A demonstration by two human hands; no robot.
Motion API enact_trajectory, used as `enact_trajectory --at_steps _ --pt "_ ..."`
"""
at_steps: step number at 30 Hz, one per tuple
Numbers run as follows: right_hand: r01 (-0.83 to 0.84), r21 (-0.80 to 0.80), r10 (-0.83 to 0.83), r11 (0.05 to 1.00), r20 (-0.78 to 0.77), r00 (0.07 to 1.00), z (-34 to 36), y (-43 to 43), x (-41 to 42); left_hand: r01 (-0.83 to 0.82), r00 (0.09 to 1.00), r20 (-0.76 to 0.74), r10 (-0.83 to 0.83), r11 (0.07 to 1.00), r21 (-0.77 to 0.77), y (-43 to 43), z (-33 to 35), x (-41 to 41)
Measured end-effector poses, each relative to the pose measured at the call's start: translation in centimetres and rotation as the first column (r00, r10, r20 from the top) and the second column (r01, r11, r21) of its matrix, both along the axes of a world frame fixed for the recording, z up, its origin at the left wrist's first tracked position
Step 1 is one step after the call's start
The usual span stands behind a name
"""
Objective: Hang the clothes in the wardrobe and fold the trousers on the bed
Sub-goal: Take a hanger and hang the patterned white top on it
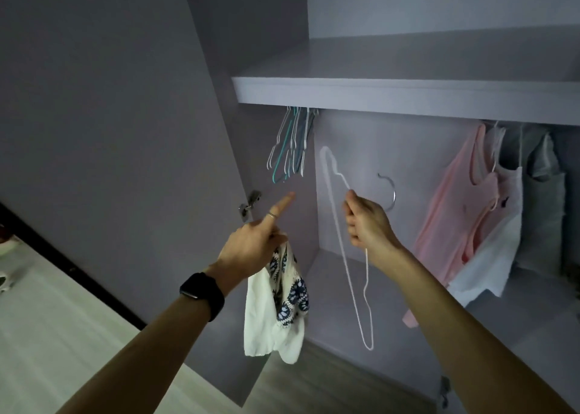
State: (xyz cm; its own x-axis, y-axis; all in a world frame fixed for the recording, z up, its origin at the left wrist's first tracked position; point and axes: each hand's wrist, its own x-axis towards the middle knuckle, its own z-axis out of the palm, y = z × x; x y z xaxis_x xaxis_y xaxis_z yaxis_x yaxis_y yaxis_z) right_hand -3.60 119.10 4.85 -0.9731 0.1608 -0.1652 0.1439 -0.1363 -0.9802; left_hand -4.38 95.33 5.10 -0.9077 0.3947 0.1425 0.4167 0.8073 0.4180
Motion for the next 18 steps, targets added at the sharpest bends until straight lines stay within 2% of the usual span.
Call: enact_trajectory --at_steps 2,4,5,7,9,11,13,16,18 --pt "0.056 0.244 -0.042 0.968 -0.063 0.997 -2.2 0.0 0.6 -0.088 0.996 0.039 0.083 0.983 0.161 -0.3 0.9 -0.8" --pt "-0.002 0.467 0.062 0.884 -0.113 0.992 -4.2 -1.3 1.5 -0.16 0.987 0.06 0.149 0.942 0.295 -0.7 1.8 -1.4" --pt "-0.04 0.507 0.12 0.861 -0.127 0.985 -4.9 -2.3 2.0 -0.178 0.984 0.085 0.158 0.919 0.352 -0.7 2.1 -1.7" --pt "-0.091 0.482 0.197 0.871 -0.174 0.965 -5.1 -4.7 2.4 -0.19 0.979 0.157 0.134 0.88 0.436 -0.7 2.8 -2.0" --pt "-0.078 0.469 0.2 0.88 -0.217 0.955 -4.6 -6.6 2.0 -0.191 0.97 0.227 0.088 0.854 0.485 -0.3 3.5 -2.2" --pt "-0.021 0.532 0.174 0.846 -0.239 0.955 -3.8 -7.4 1.1 -0.2 0.96 0.27 0.069 0.846 0.494 0.1 4.1 -2.3" --pt "0.029 0.645 0.174 0.764 -0.249 0.953 -3.1 -7.4 0.2 -0.213 0.955 0.287 0.076 0.847 0.487 -0.1 4.6 -2.4" --pt "0.065 0.827 0.27 0.558 -0.255 0.928 -2.8 -6.4 -0.7 -0.253 0.948 0.3 0.109 0.83 0.496 -1.2 4.7 -2.5" --pt "0.03 0.896 0.341 0.443 -0.199 0.919 -2.9 -5.3 -1.0 -0.274 0.942 0.31 0.128 0.828 0.489 -2.0 4.4 -2.5"
